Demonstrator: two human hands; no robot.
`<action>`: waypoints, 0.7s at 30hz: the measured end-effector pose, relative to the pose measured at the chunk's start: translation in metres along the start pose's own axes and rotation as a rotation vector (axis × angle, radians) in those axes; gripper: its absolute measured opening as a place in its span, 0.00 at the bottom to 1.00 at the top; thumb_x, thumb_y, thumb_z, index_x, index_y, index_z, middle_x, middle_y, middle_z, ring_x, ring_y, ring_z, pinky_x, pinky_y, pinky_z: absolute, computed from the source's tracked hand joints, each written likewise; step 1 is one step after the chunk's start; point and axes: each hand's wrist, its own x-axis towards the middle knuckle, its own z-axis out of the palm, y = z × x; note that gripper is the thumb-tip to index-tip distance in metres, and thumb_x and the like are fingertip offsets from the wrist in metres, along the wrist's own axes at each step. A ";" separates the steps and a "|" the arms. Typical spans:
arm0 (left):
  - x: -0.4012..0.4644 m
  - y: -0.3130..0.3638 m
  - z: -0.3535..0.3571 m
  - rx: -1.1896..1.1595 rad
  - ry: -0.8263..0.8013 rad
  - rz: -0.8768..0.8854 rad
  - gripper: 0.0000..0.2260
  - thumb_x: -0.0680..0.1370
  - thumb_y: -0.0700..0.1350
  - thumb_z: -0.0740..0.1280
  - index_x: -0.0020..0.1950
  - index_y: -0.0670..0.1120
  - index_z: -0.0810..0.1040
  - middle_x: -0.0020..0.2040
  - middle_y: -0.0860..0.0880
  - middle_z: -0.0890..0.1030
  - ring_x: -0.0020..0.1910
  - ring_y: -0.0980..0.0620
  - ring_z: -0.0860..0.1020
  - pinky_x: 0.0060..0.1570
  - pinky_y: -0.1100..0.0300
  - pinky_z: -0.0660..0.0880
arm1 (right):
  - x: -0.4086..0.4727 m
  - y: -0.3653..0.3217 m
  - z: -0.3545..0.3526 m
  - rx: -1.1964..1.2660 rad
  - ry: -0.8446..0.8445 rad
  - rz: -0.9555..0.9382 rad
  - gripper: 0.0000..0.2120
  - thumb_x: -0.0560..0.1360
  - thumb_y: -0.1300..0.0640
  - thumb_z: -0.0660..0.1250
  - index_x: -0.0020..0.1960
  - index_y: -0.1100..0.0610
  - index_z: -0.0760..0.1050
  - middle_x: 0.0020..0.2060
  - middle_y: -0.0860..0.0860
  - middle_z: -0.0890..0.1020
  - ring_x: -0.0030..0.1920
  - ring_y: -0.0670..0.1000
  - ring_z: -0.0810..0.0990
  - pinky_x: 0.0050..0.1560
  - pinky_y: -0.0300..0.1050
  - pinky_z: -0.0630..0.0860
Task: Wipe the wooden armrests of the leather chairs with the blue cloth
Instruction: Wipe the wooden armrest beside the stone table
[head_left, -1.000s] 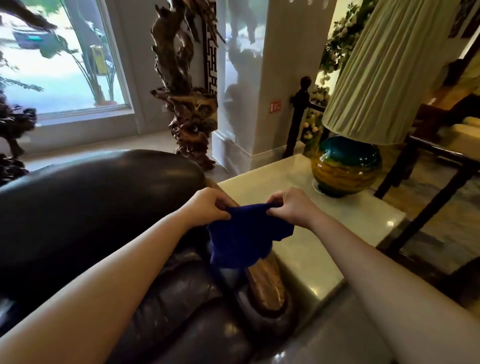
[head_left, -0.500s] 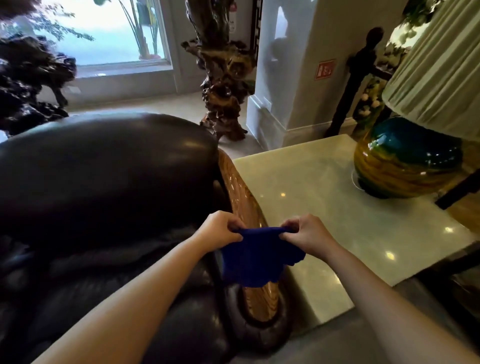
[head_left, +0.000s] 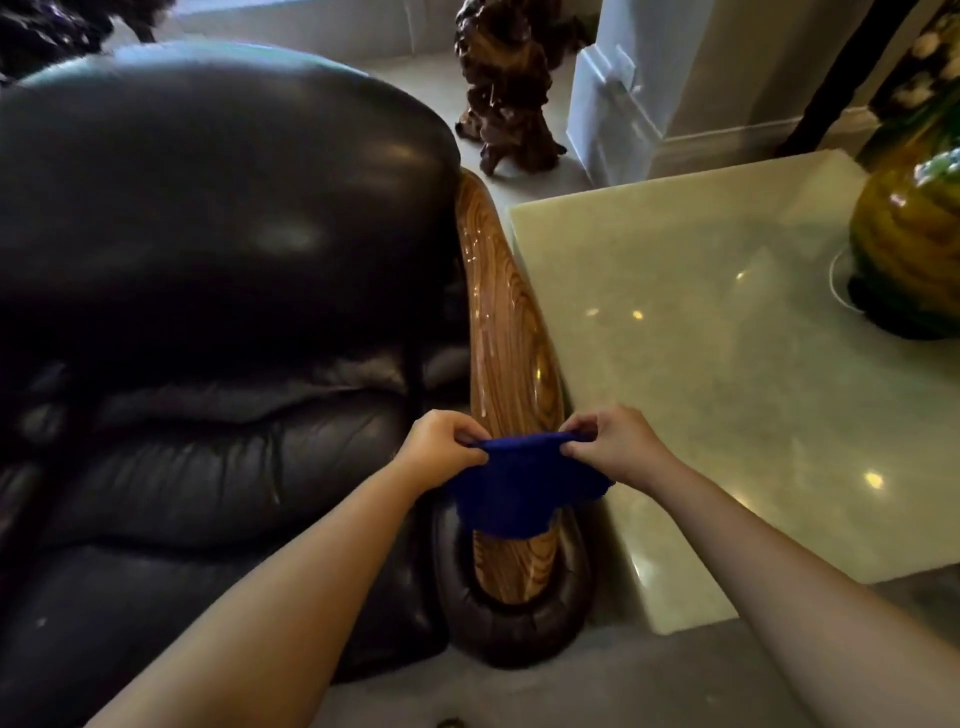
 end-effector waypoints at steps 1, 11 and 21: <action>0.008 -0.005 0.003 -0.012 0.004 -0.006 0.10 0.70 0.40 0.71 0.40 0.57 0.79 0.40 0.55 0.82 0.42 0.59 0.80 0.38 0.67 0.74 | 0.008 0.006 0.004 -0.009 0.003 -0.004 0.06 0.71 0.60 0.69 0.46 0.52 0.81 0.39 0.47 0.81 0.42 0.46 0.79 0.39 0.36 0.74; 0.049 -0.021 0.009 -0.016 0.143 0.035 0.08 0.73 0.37 0.68 0.47 0.50 0.78 0.43 0.56 0.78 0.44 0.60 0.77 0.47 0.63 0.77 | 0.074 0.024 0.025 -0.026 0.113 -0.034 0.07 0.70 0.59 0.70 0.42 0.48 0.76 0.36 0.44 0.78 0.40 0.46 0.78 0.33 0.34 0.70; 0.053 -0.070 0.077 0.374 0.587 0.236 0.23 0.79 0.51 0.46 0.73 0.55 0.44 0.76 0.55 0.44 0.74 0.60 0.38 0.73 0.51 0.40 | 0.067 0.059 0.086 -0.315 0.544 -0.197 0.26 0.79 0.48 0.50 0.75 0.49 0.50 0.76 0.53 0.53 0.76 0.53 0.47 0.72 0.54 0.50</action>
